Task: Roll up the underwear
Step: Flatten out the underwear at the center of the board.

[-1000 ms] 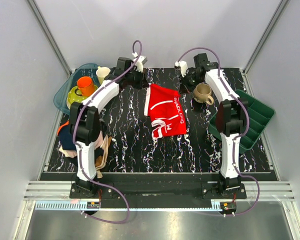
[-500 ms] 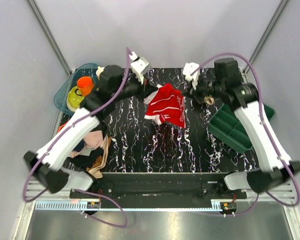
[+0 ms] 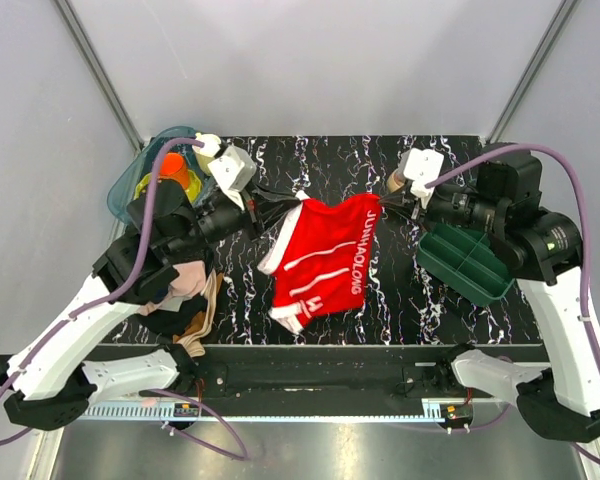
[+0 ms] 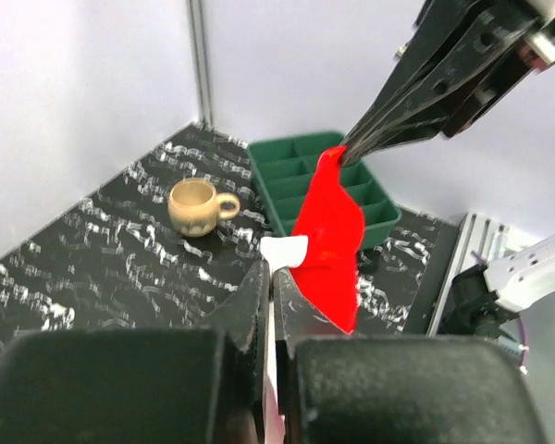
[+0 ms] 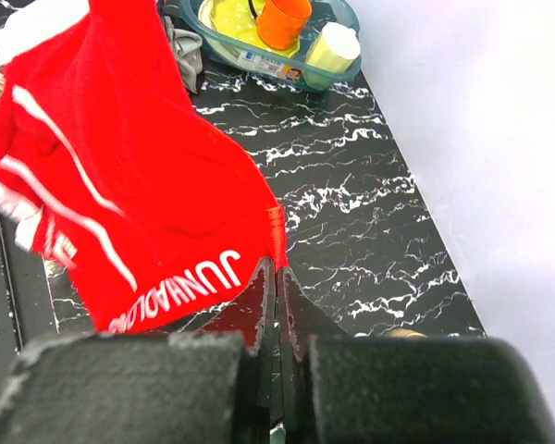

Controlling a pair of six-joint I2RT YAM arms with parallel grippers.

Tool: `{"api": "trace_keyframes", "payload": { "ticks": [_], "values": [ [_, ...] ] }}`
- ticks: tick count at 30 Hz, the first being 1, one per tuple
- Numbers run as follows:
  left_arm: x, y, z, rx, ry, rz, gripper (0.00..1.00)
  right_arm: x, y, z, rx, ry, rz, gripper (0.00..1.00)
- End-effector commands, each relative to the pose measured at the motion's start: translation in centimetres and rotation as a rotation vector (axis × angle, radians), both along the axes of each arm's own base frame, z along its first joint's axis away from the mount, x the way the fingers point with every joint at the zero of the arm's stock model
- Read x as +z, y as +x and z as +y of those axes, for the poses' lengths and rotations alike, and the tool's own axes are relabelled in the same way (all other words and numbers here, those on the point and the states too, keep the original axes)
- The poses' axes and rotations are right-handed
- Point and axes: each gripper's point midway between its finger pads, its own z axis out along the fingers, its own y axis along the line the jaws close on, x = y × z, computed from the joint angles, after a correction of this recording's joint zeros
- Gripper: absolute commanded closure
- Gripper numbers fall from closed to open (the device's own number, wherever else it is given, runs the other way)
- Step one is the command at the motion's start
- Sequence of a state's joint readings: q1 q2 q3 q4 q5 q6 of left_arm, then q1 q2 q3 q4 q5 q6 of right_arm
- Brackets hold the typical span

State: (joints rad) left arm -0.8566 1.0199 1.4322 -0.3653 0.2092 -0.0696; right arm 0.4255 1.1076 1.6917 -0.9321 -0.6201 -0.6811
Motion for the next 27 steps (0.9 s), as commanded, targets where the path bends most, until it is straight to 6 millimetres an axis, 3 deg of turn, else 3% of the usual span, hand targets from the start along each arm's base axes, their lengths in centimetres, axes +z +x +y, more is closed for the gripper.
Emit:
{"api": "trace_keyframes", "payload": {
  "ticks": [1, 2, 4, 5, 6, 7, 9, 10, 11, 12, 13, 14, 15, 16, 17, 18, 19, 20, 23, 27],
  "values": [
    [-3.3, 2.7, -0.1, 0.122, 0.041, 0.050, 1.00, -2.4, 3.2, -0.1, -0.102, -0.027, 0.044, 1.00],
    [-5.5, 3.7, -0.1, 0.153, 0.076, 0.068, 1.00, -3.4, 4.3, -0.1, -0.131, -0.041, 0.061, 1.00],
    [-6.8, 6.3, 0.5, 0.231, 0.052, 0.092, 1.00, -6.2, 7.7, 0.2, -0.194, -0.087, 0.103, 1.00],
    [-10.0, 7.8, 0.4, 0.248, 0.086, 0.149, 1.00, -7.3, 8.9, 0.3, -0.217, -0.106, 0.113, 1.00],
    [-11.2, 8.7, 0.4, 0.242, 0.082, 0.187, 1.00, -8.4, 10.3, 0.6, -0.226, -0.111, 0.119, 1.00],
    [-11.9, 11.0, 1.5, 0.297, 0.044, 0.213, 1.00, -10.7, 12.2, 1.2, -0.232, -0.138, 0.164, 1.00],
    [-15.9, 14.1, 1.7, 0.336, 0.073, 0.288, 1.00, -12.8, 15.2, 1.2, -0.263, -0.142, 0.180, 1.00],
    [-16.3, 16.2, 2.5, 0.374, 0.049, 0.295, 1.00, -15.8, 17.3, 1.4, -0.273, -0.169, 0.231, 1.00],
    [-19.7, 18.1, 2.2, 0.384, 0.093, 0.367, 1.00, -17.2, 18.6, 1.4, -0.281, -0.178, 0.249, 1.00],
    [-19.5, 19.5, 1.7, 0.359, 0.071, 0.365, 1.00, -17.8, 20.5, 1.3, -0.296, -0.182, 0.236, 1.00],
    [-19.9, 21.7, 2.2, 0.381, 0.036, 0.378, 1.00, -21.7, 22.4, 1.6, -0.302, -0.224, 0.298, 1.00],
    [-23.6, 23.9, 1.8, 0.383, 0.066, 0.453, 1.00, -23.1, 23.6, 1.6, -0.316, -0.239, 0.313, 1.00],
    [-24.7, 25.2, 1.7, 0.382, 0.067, 0.483, 1.00, -23.0, 25.4, 1.6, -0.330, -0.228, 0.298, 1.00],
    [-23.9, 27.4, 2.0, 0.396, 0.041, 0.486, 1.00, -26.1, 26.7, 1.7, -0.339, -0.254, 0.349, 1.00],
    [-27.4, 29.0, 1.8, 0.405, 0.077, 0.551, 1.00, -25.7, 28.3, 1.6, -0.365, -0.238, 0.333, 1.00],
    [-28.1, 30.0, 2.0, 0.422, 0.084, 0.567, 1.00, -26.3, 29.3, 1.5, -0.380, -0.236, 0.335, 1.00],
    [-27.4, 31.6, 2.3, 0.437, 0.068, 0.555, 1.00, -27.9, 30.3, 1.1, -0.396, -0.248, 0.356, 1.00],
    [-29.4, 32.4, 2.4, 0.448, 0.087, 0.587, 1.00, -27.4, 31.5, 0.7, -0.419, -0.247, 0.332, 1.00],
    [-29.7, 34.7, 2.9, 0.473, 0.078, 0.591, 1.00, -27.9, 33.1, -0.1, -0.434, -0.244, 0.323, 1.00],
    [-29.2, 35.2, 2.7, 0.459, 0.085, 0.577, 1.00, -27.2, 33.1, -0.2, -0.389, -0.229, 0.306, 1.00]
  ]
}}
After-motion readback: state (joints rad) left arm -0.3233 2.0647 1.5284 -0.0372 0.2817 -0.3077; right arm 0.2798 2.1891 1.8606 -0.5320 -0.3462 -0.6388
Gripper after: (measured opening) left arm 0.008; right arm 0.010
